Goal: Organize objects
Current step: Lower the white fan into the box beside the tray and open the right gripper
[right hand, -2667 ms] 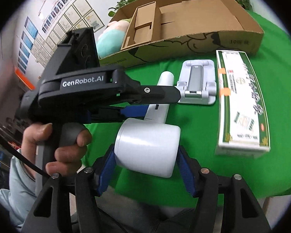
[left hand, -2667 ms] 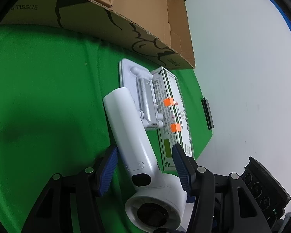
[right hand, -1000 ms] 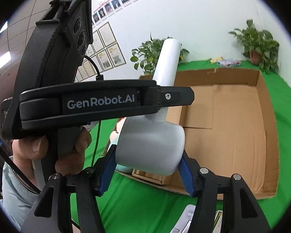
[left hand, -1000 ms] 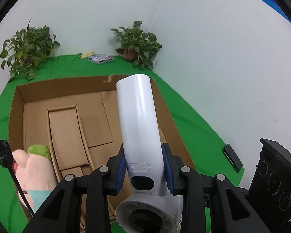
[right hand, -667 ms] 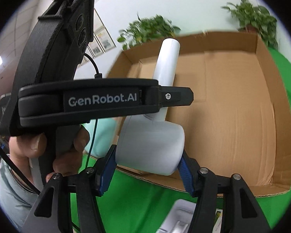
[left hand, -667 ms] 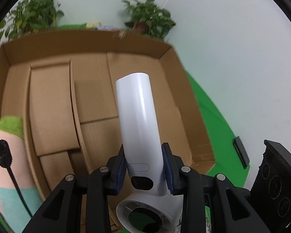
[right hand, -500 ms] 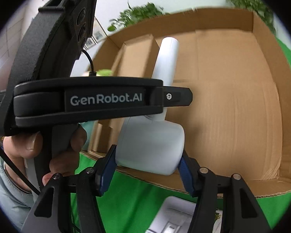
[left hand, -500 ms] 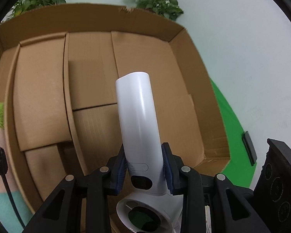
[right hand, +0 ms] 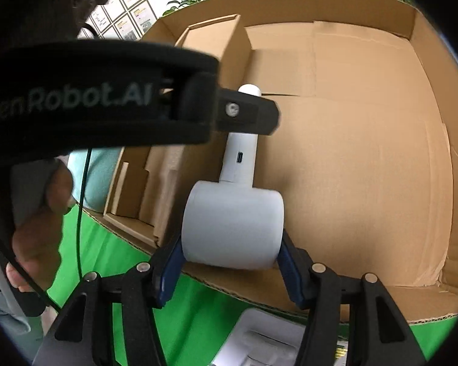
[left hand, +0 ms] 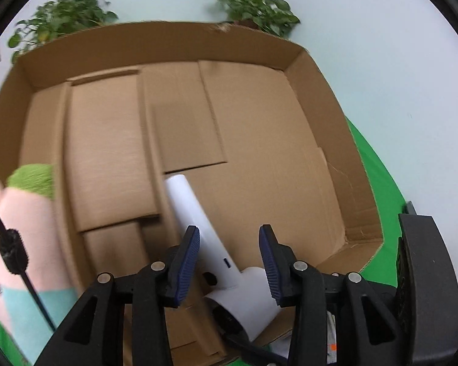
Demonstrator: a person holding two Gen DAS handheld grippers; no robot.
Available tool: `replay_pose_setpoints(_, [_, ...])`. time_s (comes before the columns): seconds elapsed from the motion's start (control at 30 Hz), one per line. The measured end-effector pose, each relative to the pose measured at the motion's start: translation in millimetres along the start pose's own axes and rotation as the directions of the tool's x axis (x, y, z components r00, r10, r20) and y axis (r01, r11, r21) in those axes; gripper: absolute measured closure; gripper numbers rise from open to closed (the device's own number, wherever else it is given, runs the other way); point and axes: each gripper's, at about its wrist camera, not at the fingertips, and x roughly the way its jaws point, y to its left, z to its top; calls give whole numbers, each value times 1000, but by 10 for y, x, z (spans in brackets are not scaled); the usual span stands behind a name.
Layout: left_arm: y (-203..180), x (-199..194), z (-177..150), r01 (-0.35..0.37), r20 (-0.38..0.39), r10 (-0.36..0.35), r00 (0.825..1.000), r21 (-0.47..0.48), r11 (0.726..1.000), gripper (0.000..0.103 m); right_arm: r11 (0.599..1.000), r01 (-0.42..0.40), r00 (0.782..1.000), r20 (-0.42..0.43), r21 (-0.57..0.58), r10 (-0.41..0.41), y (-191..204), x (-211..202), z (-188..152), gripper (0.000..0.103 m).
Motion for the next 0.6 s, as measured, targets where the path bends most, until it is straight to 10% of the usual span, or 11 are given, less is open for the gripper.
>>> replay_pose_setpoints(0.5, [343, -391, -380, 11, 50, -9, 999, -43, 999, 64, 997, -49, 999, 3, 62, 49, -195, -133, 15, 45])
replay_pose_setpoints(0.6, [388, -384, -467, 17, 49, -15, 999, -50, 999, 64, 998, -6, 1000, -23, 59, 8, -201, -74, 50, 73])
